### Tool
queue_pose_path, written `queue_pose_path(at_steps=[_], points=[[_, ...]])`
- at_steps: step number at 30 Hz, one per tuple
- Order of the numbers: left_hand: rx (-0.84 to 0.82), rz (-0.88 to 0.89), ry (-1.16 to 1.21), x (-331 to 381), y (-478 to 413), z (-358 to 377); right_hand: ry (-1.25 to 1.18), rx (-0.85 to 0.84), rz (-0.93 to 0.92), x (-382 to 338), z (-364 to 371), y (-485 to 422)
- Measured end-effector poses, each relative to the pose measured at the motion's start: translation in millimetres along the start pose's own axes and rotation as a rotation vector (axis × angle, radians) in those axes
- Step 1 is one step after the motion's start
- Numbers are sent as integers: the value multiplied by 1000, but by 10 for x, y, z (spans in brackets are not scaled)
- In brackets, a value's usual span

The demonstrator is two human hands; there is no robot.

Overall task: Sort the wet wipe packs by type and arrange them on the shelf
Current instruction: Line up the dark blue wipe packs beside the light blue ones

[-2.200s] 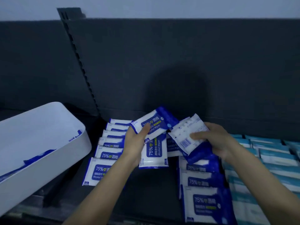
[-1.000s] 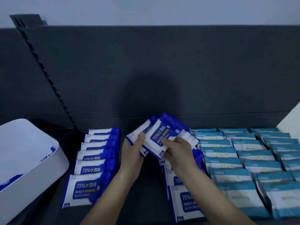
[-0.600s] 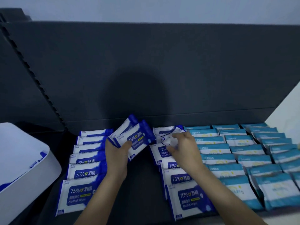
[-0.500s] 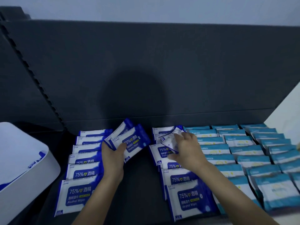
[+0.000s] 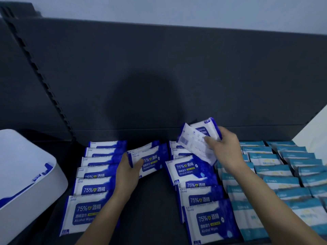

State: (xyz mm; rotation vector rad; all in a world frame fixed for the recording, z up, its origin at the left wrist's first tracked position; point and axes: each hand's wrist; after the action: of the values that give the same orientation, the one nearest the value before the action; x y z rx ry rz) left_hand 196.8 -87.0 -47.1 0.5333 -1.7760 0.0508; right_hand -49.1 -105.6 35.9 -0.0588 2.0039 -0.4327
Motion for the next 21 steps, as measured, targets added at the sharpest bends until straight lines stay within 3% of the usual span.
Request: queue_pose_path(at_steps=[4,11,16,19,21], points=[[16,31,-106,51,-106,15,-338,47,220,-82,54,34],[-107,0,-310,214,-404,68,-456,103,352,-47,163,142],[-85,200,-514,257,-438,80,-509,109,383,-39,225,217],[-83,229,-368,340,-254,99,-566,111,358,-65,270,271],[-338,-58,-44,479,-28,107,-568,129,308,-95,346,305]])
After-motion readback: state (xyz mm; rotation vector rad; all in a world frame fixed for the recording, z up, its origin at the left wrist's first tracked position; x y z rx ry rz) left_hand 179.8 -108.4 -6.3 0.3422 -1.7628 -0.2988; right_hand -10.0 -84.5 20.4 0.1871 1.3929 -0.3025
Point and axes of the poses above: each hand's wrist, its own y-axis away from the middle knuckle, its own z-axis out of the palm, x = y × z, and after that the axes turned 11 degrees about -z, right-handed
